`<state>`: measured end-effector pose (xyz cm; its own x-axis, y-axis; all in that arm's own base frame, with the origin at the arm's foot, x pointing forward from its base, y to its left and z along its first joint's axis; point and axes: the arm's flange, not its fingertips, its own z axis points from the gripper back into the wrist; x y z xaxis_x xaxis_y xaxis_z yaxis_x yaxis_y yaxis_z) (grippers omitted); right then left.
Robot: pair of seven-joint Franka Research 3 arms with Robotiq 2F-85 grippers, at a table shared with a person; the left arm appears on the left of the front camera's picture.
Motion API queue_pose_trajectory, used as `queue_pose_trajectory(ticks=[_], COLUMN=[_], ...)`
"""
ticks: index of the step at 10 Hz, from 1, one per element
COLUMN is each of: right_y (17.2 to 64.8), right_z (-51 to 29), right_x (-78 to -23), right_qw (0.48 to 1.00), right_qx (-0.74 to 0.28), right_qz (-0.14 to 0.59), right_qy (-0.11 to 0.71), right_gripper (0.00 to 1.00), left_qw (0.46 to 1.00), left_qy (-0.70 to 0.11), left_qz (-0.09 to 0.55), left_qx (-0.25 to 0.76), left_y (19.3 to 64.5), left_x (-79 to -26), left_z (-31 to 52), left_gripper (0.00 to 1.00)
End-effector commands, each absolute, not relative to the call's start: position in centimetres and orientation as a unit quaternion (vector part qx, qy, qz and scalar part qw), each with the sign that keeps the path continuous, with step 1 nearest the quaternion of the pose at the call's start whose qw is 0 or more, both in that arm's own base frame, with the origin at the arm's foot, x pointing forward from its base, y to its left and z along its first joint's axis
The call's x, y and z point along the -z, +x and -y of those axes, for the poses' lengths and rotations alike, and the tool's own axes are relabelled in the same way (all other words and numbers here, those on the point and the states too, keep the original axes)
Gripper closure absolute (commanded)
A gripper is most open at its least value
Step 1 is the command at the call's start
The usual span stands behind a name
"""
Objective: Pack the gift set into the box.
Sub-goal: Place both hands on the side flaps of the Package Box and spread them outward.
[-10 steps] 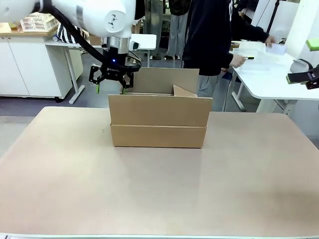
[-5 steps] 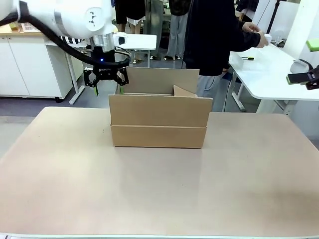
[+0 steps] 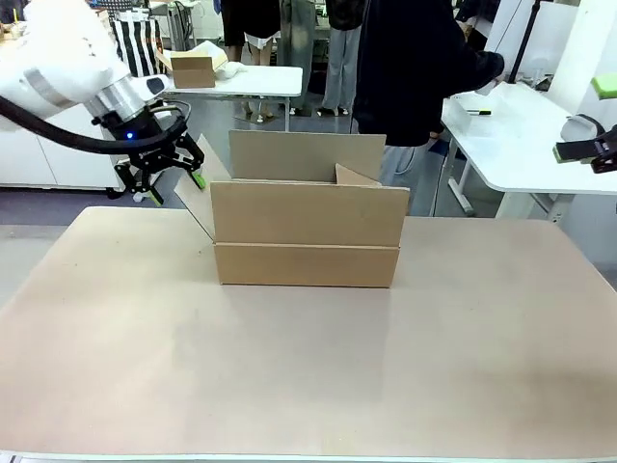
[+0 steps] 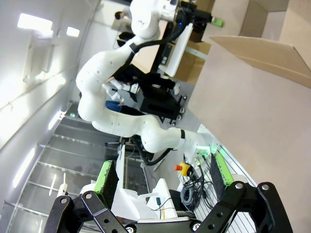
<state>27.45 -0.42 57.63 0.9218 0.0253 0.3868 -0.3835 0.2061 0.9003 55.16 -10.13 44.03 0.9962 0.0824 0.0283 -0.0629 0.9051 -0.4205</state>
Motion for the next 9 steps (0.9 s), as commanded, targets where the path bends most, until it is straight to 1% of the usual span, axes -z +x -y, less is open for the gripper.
queue_pose_trajectory(ticks=[1,2,3,4,5,6,7,8,9], right_y=[27.7,27.7,27.7,27.7,27.4,30.6,35.0,40.0,43.1], right_z=[0.2,0.2,0.2,0.2,0.4,-3.2,-9.1,-15.9,-21.1], right_x=[-57.7,-57.7,-57.7,-57.7,-57.6,-60.2,-62.3,-63.6,-63.9], right_qw=[0.755,0.755,0.755,0.755,0.763,0.837,0.862,0.901,0.917], right_qx=[-0.143,-0.143,-0.143,-0.143,-0.134,-0.129,-0.193,-0.222,-0.24], right_qz=[0.156,0.156,0.156,0.156,0.146,0.215,0.227,0.234,0.233], right_qy=[0.621,0.621,0.621,0.621,0.616,0.487,0.41,0.289,0.216], right_gripper=[0.0,0.0,0.0,0.0,0.0,0.0,0.0,0.0,0.0], left_qw=[0.955,0.947,0.941,0.96,0.96,0.96,0.96,0.96,0.96], left_qy=[-0.293,-0.317,-0.337,-0.28,-0.28,-0.28,-0.28,-0.28,-0.28], left_qz=[0.034,0.031,0.006,0.031,0.031,0.031,0.031,0.031,0.031], left_qx=[0.022,0.037,0.023,0.005,0.005,0.005,0.005,0.005,0.005], left_y=[54.1,54.4,54.7,54.6,54.6,54.6,54.6,54.6,54.6], left_x=[-42.1,-40.9,-39.7,-42.2,-42.2,-42.2,-42.2,-42.2,-42.2], left_z=[9.4,8.9,8.4,9.8,9.8,9.8,9.8,9.8,9.8], left_gripper=[0.0,0.0,0.0,0.0,0.0,0.0,0.0,0.0,0.0])
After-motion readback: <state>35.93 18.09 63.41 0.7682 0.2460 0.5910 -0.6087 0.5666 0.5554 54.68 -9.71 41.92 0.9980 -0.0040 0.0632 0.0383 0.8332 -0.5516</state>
